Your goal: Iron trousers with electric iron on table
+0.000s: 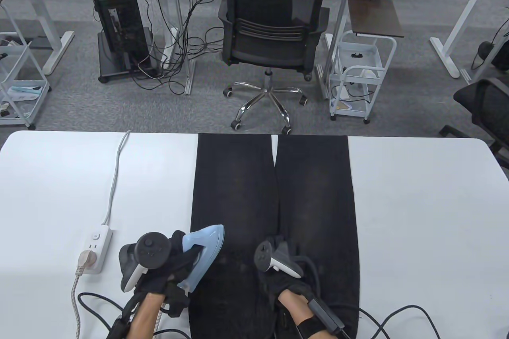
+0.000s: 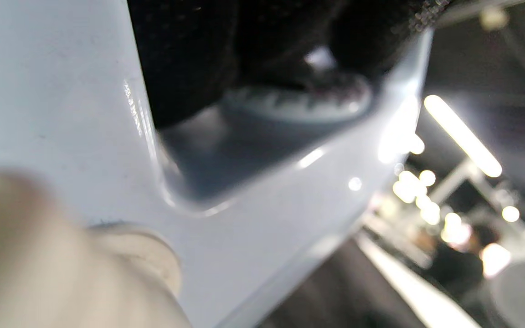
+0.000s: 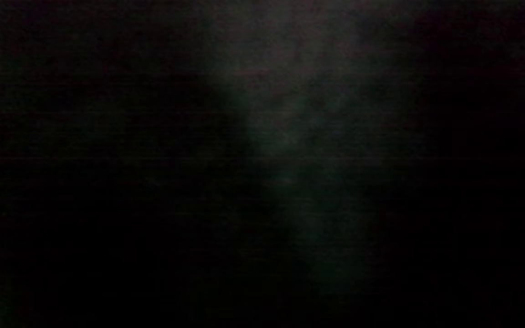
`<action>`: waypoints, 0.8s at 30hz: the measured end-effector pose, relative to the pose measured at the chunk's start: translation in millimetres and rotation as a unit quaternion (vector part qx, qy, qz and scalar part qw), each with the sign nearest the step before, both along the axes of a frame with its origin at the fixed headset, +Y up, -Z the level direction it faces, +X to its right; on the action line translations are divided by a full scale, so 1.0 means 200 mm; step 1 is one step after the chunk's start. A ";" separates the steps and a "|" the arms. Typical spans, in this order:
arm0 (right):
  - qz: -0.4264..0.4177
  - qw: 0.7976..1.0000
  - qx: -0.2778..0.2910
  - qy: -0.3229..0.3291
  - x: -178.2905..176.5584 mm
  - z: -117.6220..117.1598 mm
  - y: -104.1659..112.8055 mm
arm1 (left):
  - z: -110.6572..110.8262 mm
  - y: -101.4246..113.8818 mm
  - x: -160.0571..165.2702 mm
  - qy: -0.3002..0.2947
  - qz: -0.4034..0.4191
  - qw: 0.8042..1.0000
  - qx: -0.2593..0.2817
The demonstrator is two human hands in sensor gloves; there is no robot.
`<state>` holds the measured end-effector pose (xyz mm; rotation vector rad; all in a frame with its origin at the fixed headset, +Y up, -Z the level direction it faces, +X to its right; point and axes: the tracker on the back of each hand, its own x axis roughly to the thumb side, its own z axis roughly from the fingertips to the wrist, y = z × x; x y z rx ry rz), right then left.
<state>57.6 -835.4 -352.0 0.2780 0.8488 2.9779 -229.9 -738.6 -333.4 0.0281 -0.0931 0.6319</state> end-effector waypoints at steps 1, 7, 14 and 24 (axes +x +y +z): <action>0.000 1.000 -0.005 0.006 0.01 0.04 0.00 | 0.00 0.00 0.00 0.001 -0.001 1.000 0.000; 0.001 0.999 -0.032 0.036 0.03 0.19 0.02 | 0.00 0.00 0.00 0.005 -0.005 1.000 -0.003; -0.080 0.995 0.049 0.014 0.02 0.04 0.26 | 0.01 0.02 -0.02 0.018 -0.007 1.000 -0.004; -0.037 0.999 0.023 -0.033 -0.09 -0.52 0.17 | 0.02 0.04 -0.07 0.037 0.002 0.999 0.002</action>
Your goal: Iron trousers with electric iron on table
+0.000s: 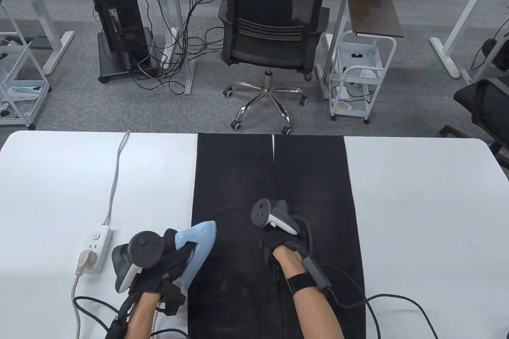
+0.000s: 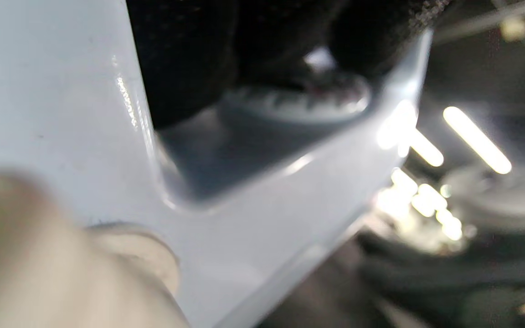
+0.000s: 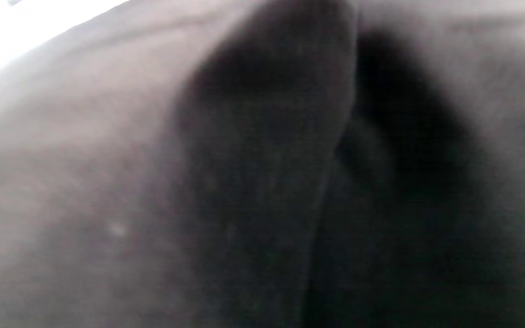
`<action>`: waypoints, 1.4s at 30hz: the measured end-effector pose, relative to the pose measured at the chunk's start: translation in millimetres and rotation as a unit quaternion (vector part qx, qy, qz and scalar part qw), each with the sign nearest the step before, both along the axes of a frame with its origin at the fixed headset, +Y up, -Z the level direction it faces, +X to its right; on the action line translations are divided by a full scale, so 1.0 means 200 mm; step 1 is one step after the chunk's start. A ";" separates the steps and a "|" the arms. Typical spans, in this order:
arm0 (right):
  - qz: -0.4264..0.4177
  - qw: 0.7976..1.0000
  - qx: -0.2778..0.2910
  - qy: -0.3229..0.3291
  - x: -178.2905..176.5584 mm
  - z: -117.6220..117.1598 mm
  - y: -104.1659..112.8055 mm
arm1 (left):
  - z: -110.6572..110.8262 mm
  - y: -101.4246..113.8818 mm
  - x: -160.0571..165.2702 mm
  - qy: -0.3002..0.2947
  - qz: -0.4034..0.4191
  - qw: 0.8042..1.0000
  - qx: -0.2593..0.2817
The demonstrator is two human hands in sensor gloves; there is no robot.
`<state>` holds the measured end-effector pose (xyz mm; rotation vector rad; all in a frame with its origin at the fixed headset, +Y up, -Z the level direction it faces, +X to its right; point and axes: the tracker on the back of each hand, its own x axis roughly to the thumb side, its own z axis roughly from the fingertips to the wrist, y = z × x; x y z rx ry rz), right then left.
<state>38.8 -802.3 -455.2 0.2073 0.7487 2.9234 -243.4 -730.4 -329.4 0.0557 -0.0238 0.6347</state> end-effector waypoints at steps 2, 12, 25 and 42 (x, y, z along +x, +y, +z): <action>0.028 0.999 -0.036 0.004 -0.02 0.00 -0.12 | 0.00 0.00 -0.01 0.006 0.004 1.000 -0.001; 0.034 0.999 -0.025 0.023 -0.01 0.14 -0.14 | -0.01 0.00 -0.02 0.014 0.000 1.000 -0.004; 0.060 0.991 -0.059 0.099 0.03 0.65 -0.12 | 0.00 -0.02 0.09 -0.017 -0.053 0.998 -0.029; -0.014 0.993 0.008 0.121 0.28 0.68 0.02 | 0.13 -0.12 0.69 -0.188 -0.273 0.936 -0.118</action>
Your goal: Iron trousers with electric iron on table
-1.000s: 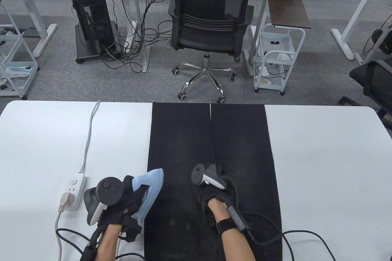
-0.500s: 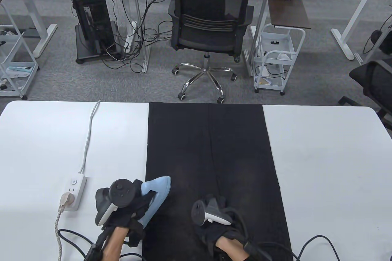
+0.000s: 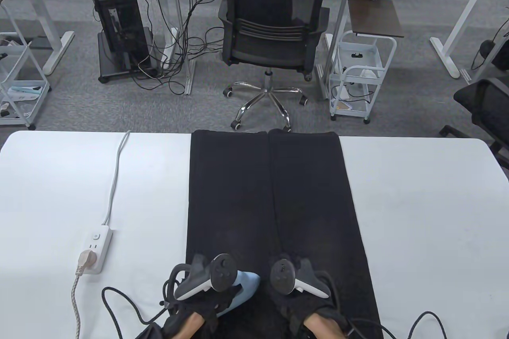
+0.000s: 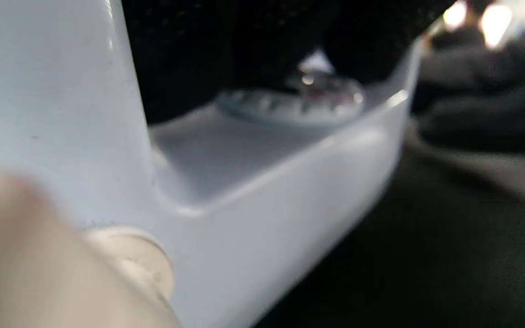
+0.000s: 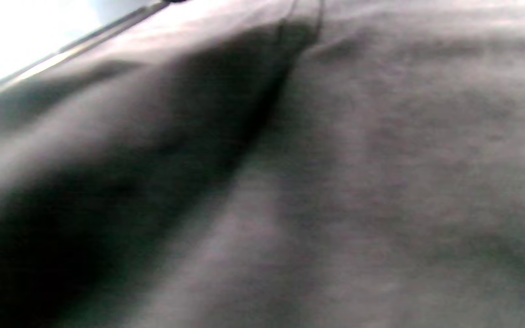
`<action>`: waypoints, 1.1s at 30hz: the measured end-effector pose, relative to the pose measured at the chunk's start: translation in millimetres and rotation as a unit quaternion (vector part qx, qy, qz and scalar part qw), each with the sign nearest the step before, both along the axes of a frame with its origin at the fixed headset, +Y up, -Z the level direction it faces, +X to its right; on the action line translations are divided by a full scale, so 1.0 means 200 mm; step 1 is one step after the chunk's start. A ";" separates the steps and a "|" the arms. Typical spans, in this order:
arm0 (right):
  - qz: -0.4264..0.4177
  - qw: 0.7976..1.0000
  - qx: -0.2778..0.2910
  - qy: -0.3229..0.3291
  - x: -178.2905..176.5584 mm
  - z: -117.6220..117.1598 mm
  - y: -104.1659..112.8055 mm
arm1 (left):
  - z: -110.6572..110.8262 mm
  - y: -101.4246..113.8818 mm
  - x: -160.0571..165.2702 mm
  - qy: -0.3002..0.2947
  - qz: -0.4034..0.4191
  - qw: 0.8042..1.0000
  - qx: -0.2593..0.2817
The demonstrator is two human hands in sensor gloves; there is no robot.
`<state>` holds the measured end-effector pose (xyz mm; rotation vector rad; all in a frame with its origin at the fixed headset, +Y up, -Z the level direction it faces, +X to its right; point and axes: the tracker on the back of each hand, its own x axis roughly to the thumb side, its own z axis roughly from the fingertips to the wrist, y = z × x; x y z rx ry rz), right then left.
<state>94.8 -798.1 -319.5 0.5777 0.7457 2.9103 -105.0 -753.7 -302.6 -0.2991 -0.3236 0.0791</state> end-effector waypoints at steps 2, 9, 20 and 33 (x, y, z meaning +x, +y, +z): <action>-0.002 0.999 -0.030 0.010 0.03 -0.02 -0.04 | -0.01 -0.01 0.04 0.004 -0.032 0.999 -0.004; 0.018 0.998 -0.064 0.003 0.02 -0.02 -0.11 | -0.21 -0.02 0.07 0.047 -0.050 0.998 0.002; 0.016 0.997 -0.076 -0.003 0.01 -0.02 -0.11 | -0.87 -0.01 0.04 0.125 -0.047 0.991 -0.010; -0.016 0.996 -0.080 -0.022 0.06 -0.05 -0.10 | -0.72 -0.01 0.06 0.082 -0.040 0.996 -0.014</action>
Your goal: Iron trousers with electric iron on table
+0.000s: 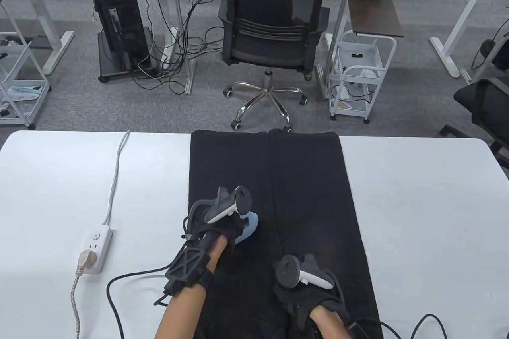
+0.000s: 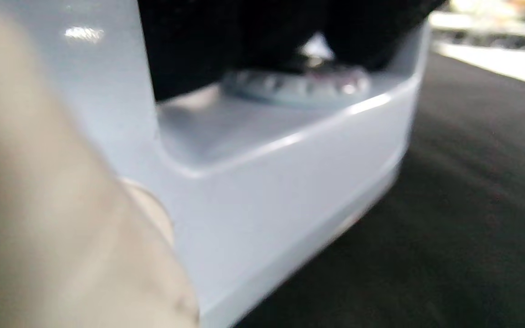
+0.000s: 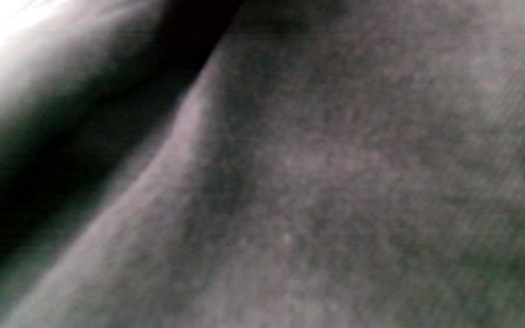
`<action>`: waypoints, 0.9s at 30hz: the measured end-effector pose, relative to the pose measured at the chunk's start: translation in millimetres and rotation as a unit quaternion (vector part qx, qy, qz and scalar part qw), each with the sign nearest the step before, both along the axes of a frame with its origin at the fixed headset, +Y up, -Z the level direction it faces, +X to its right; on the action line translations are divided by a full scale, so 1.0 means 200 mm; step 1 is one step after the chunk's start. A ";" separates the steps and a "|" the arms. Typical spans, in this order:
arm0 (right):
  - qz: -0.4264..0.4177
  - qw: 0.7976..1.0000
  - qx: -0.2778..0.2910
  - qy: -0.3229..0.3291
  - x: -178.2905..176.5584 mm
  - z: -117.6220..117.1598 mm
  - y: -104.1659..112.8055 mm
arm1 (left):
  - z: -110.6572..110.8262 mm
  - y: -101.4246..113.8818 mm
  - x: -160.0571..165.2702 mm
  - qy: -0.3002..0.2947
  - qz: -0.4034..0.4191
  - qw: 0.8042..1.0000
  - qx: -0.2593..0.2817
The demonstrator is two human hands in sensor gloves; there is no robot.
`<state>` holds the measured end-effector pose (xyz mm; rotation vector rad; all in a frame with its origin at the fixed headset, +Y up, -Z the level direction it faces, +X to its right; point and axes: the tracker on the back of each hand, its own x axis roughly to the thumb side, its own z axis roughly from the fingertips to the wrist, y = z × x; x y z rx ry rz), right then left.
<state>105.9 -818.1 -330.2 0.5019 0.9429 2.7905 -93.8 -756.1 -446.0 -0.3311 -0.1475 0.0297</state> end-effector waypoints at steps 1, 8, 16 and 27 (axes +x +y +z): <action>-0.003 1.000 0.003 -0.003 0.00 0.00 0.00 | 0.04 0.00 0.01 -0.005 0.000 1.000 0.000; -0.007 1.000 0.022 -0.015 0.02 0.00 0.00 | 0.50 0.00 0.06 -0.059 0.001 0.998 0.000; 0.007 1.000 0.023 -0.016 0.02 0.00 0.00 | 0.82 -0.01 0.07 -0.083 0.006 0.997 0.006; 0.009 1.000 0.015 -0.011 0.01 -0.01 0.00 | 0.35 0.00 0.07 -0.014 -0.001 1.000 0.013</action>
